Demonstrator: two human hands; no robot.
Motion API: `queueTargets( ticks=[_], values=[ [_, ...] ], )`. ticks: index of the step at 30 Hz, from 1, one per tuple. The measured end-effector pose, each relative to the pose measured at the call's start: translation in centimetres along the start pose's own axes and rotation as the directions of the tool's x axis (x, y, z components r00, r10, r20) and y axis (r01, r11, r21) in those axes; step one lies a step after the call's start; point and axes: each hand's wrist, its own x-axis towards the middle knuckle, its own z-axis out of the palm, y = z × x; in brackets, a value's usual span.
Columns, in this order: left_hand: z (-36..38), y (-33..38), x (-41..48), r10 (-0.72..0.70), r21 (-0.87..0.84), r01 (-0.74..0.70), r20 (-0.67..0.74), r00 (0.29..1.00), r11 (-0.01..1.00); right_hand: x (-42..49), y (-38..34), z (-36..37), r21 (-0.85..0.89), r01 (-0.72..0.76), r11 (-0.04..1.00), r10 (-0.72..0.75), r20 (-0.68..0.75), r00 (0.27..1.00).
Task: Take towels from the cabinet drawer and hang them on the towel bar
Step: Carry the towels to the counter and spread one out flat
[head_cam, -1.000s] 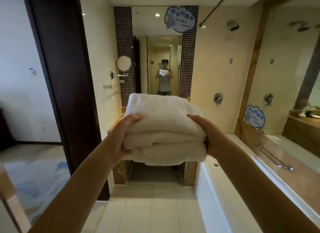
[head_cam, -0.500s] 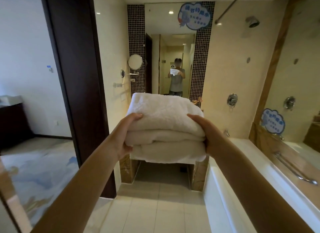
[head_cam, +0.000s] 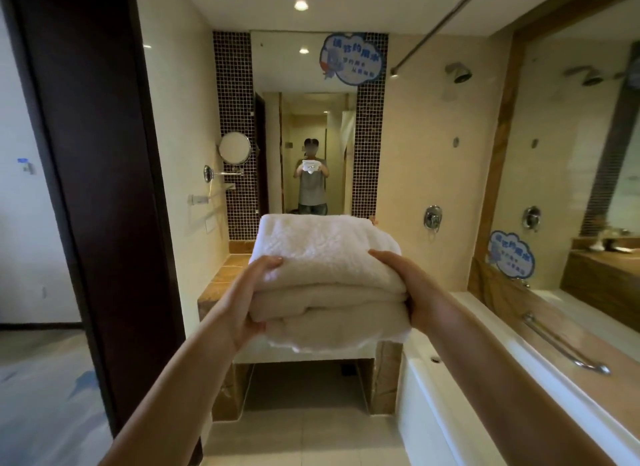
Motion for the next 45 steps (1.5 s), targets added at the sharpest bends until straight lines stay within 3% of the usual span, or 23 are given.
queueTargets(
  ticks=[12,26,34,45],
  values=[
    [-0.1,0.2,8.8,-0.046,0.006,0.046,0.087,0.995,0.999,6.5,-0.3,-1.2,0.070,0.011,0.998,-0.010,-0.023,1.000],
    [3.1,0.8,19.8,0.020,0.001,-0.020,-0.026,0.999,1.000,19.6,-2.0,-4.6,0.055,0.021,0.998,-0.023,0.026,0.999],
    [3.6,0.4,26.0,0.028,0.025,-0.025,-0.108,0.994,0.999,26.9,-2.7,-5.7,0.025,-0.041,0.999,0.039,0.075,0.996],
    [2.2,-0.3,34.3,-0.025,0.021,0.027,-0.101,0.995,0.999,35.9,-1.8,-5.3,0.014,-0.100,0.995,0.098,0.097,0.990]
  ],
)
